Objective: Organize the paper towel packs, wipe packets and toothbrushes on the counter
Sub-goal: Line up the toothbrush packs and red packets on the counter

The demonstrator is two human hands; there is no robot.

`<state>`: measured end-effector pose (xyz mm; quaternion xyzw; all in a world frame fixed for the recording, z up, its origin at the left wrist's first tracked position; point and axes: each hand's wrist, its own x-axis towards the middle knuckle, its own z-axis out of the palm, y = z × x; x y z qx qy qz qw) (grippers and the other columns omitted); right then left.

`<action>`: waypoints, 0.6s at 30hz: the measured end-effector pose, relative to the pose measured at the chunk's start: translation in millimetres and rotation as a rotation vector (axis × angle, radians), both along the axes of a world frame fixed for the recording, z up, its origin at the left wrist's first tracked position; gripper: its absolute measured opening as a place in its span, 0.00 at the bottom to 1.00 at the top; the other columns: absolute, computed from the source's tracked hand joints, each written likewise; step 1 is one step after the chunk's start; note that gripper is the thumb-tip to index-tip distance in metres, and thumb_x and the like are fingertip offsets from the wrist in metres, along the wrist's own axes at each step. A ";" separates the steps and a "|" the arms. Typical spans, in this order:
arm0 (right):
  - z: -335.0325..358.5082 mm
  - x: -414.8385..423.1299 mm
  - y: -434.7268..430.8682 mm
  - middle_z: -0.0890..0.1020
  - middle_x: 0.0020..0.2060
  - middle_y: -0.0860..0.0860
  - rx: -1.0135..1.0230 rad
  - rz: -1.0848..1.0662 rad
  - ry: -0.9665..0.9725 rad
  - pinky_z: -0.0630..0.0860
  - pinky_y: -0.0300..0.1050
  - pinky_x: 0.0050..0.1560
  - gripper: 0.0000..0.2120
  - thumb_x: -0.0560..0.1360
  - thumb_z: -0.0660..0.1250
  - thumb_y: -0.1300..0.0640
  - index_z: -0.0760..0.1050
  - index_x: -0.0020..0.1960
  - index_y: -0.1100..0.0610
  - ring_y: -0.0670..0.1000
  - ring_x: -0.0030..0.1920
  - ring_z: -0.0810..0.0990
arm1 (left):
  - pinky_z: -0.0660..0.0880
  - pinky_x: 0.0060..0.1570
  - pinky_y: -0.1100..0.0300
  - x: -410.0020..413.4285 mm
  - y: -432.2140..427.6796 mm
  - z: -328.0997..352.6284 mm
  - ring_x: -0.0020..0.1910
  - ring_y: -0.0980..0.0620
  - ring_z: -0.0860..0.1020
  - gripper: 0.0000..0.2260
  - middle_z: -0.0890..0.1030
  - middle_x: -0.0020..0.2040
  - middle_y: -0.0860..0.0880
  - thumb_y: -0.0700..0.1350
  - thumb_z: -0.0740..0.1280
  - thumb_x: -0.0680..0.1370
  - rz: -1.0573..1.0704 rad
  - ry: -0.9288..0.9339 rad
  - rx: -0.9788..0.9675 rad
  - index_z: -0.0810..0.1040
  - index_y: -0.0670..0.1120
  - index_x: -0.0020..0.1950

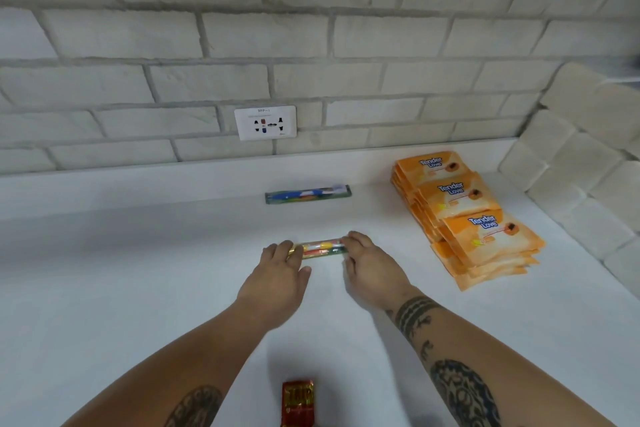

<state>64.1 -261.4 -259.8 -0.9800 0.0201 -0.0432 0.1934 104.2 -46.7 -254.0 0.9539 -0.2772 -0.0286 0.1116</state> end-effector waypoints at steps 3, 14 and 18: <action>0.0 22.8 -6.9 0.63 0.78 0.51 -0.026 0.019 0.075 0.68 0.54 0.73 0.24 0.83 0.55 0.53 0.63 0.78 0.53 0.54 0.71 0.71 | 0.64 0.75 0.49 21.8 -6.5 1.6 0.78 0.46 0.57 0.26 0.59 0.80 0.47 0.57 0.49 0.86 0.011 0.061 -0.004 0.58 0.48 0.82; 3.3 89.8 -20.0 0.54 0.82 0.51 -0.040 -0.029 0.196 0.54 0.65 0.78 0.30 0.83 0.53 0.45 0.54 0.82 0.53 0.52 0.81 0.54 | 0.65 0.75 0.43 93.6 -25.8 -4.7 0.76 0.41 0.61 0.30 0.64 0.77 0.43 0.63 0.45 0.82 0.016 0.077 0.019 0.62 0.48 0.78; 2.6 96.1 -20.3 0.54 0.82 0.51 -0.040 -0.028 0.196 0.52 0.68 0.78 0.30 0.82 0.53 0.43 0.54 0.81 0.53 0.52 0.81 0.54 | 0.64 0.75 0.43 99.5 -26.5 -1.6 0.79 0.40 0.56 0.26 0.61 0.79 0.44 0.59 0.50 0.85 0.017 0.081 0.030 0.60 0.48 0.79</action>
